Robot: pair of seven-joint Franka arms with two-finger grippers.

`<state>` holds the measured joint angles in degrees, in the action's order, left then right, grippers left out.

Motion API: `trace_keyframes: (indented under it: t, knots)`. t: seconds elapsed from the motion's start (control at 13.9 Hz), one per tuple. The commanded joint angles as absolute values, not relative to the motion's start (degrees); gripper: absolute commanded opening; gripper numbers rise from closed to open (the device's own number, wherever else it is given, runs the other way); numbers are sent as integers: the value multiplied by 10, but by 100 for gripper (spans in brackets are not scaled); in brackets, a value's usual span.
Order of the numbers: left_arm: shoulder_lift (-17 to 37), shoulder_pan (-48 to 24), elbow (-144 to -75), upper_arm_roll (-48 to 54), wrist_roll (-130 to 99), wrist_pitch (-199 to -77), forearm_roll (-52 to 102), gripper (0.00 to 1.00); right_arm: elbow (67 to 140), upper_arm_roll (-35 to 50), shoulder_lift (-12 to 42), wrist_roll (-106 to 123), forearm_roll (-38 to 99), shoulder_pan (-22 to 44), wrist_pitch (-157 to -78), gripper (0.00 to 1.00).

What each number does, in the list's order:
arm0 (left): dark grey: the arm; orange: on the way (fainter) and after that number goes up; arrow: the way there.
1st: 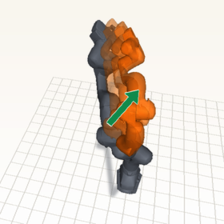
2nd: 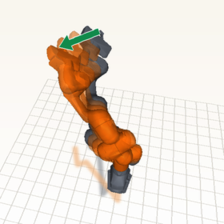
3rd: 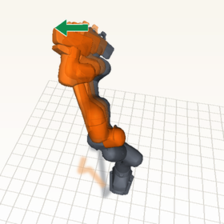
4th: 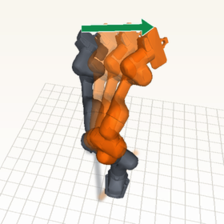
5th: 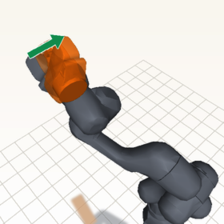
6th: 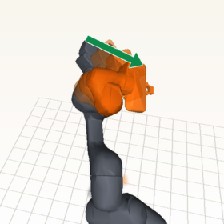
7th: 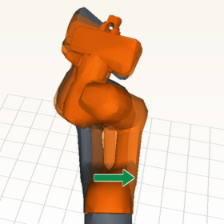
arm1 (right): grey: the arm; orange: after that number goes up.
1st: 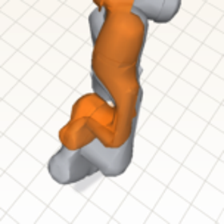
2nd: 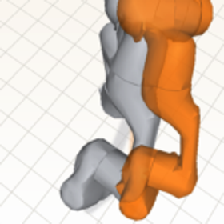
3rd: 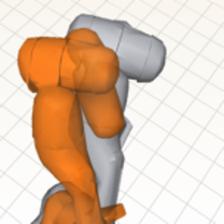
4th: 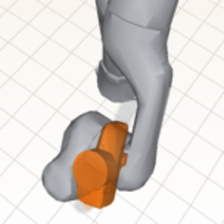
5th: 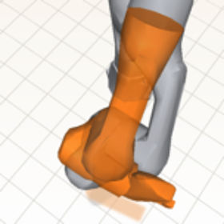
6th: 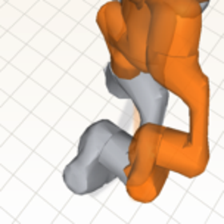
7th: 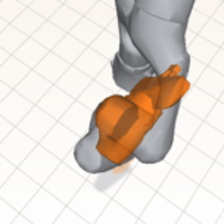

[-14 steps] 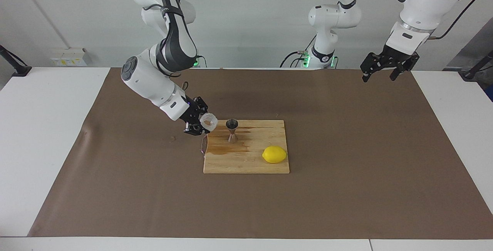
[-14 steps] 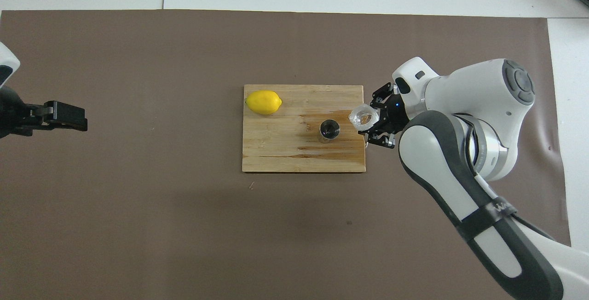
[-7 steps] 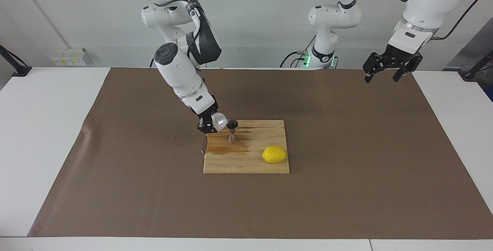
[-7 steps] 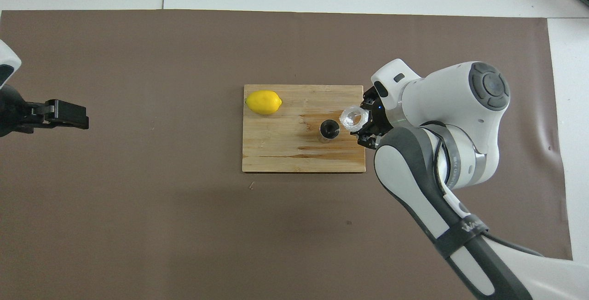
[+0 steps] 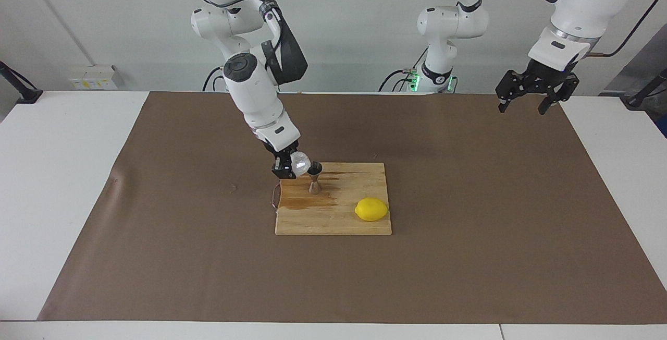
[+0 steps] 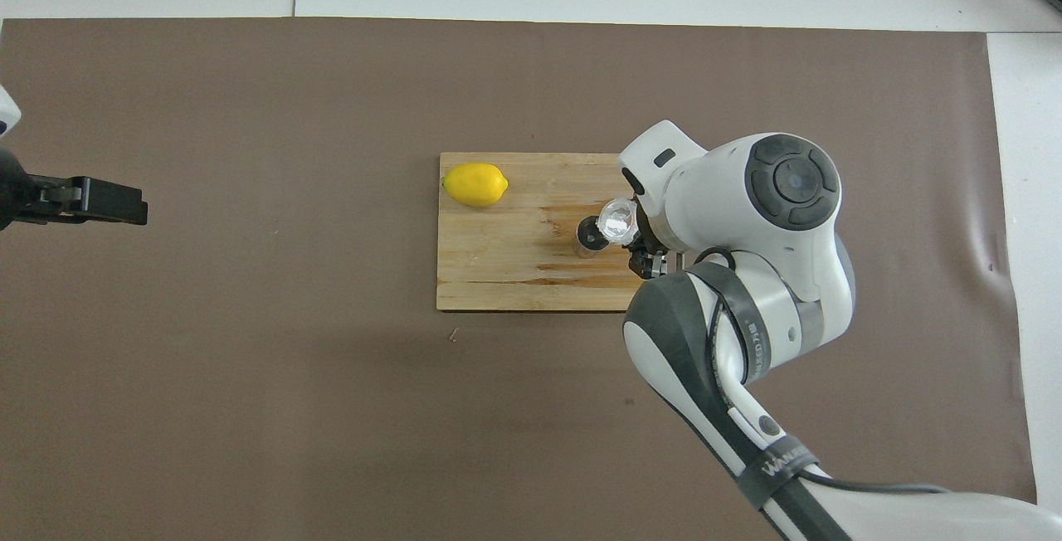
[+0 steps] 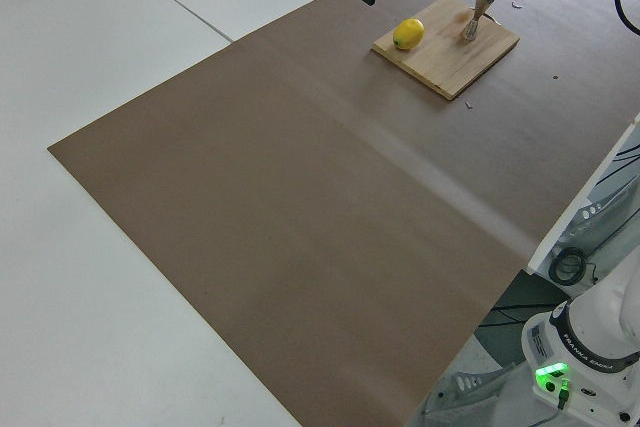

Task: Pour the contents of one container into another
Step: 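Tilt the white cup to pour into the metal cup with the right gripper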

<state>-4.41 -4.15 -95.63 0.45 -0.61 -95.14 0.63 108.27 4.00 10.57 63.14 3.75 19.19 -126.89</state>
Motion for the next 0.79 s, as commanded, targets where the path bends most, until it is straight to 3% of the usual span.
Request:
trace_keyframes:
  t: [0.0, 0.72]
  knots:
    - [-58, -46, -974, 4, -11, -964, -1, 100, 1085, 41, 96, 616, 11, 192, -1265, 20]
    - [-58, -44, -974, 6, -14, -962, -1, 100, 1092, 42, 66, 543, -85, 213, -1239, 20]
